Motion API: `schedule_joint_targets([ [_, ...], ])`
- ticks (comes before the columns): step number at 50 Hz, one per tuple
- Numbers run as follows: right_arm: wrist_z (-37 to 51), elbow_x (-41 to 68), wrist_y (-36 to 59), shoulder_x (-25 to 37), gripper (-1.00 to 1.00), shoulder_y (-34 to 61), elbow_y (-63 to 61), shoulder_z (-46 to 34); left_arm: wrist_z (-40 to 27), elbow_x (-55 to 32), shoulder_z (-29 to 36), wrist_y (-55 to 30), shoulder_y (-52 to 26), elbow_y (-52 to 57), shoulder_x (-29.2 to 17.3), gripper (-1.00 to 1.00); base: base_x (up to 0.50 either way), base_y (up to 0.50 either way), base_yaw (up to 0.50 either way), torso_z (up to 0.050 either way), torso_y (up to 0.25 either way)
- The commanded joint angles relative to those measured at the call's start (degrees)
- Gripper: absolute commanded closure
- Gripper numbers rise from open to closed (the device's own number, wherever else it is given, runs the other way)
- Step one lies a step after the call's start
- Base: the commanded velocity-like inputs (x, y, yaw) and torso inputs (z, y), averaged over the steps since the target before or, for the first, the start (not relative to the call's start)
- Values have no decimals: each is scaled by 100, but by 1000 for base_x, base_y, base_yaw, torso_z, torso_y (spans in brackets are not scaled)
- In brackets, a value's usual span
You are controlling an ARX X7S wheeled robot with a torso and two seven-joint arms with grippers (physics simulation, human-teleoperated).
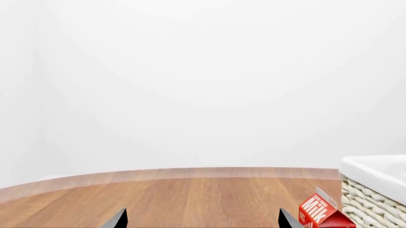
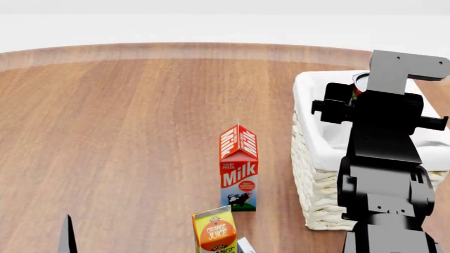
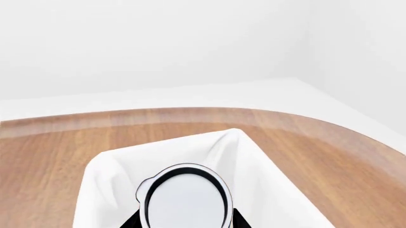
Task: Pick up the tomato sauce, and put it in the basket.
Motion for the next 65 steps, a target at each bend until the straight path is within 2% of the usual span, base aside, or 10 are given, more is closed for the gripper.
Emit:
schedule_joint_targets([
  [1,-68,-149,57,-5,100,-119,-1,68,-21,-9,36,9,-17,-37,-17,-100,0,0,0,0,0],
  [25,-131,-145,132,-9,100,-253,-1,179,-60,-27,87,10,-43,-67,-56,-100,0,0,0,0,0],
  [26,-139,-144,129,-11,-100,-254,-1,186,-63,-29,86,11,-43,-69,-57,-100,0,0,0,0,0],
  [41,-206,-149,18,-34,-100,-226,-1,220,-95,-33,114,11,-46,-58,-81,-100,0,0,0,0,0],
  [56,-545,-119,-1342,-171,-100,79,-2,357,-122,-46,134,11,-73,-77,-99,-100,0,0,0,0,0],
  [60,-870,-16,-1833,-221,-100,260,-10,425,-133,-40,145,14,-69,-74,-104,-100,0,0,0,0,0],
  [62,-1031,49,-1664,-247,-100,143,-529,447,-137,-36,151,17,-68,-72,-107,-100,0,0,0,0,0],
  [63,-1090,138,-920,-283,-100,-374,-1388,471,-141,-30,155,18,-64,-66,-110,-100,0,0,0,0,0],
  [65,-1124,237,-145,-305,-100,-804,-3107,489,-145,-37,153,17,-62,-58,-116,-100,0,0,0,0,0],
])
